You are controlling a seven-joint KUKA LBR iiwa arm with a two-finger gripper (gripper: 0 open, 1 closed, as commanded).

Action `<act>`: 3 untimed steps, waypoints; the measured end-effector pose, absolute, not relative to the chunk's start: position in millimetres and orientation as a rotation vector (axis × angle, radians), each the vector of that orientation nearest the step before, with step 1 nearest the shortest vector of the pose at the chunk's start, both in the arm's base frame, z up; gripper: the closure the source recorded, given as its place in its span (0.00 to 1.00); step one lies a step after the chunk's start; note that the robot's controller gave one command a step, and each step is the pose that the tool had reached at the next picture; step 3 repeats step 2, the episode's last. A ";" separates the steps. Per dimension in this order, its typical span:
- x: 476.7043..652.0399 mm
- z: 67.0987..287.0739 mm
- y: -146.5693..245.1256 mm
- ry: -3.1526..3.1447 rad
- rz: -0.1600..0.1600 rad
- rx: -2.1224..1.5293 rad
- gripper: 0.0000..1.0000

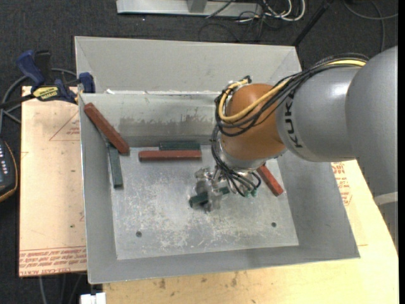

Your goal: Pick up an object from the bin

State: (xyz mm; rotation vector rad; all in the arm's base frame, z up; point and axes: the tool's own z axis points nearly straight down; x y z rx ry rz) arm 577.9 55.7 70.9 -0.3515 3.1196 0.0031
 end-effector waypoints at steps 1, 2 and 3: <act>544.2 71.1 47.4 3.078 0.002 -0.604 1.00; 530.9 205.3 65.2 3.065 0.000 -0.641 1.00; 530.9 205.3 65.2 3.065 0.000 -0.641 1.00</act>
Offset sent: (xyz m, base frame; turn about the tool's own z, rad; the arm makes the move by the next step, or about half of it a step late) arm -0.0351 -0.0092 -0.0009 -0.1649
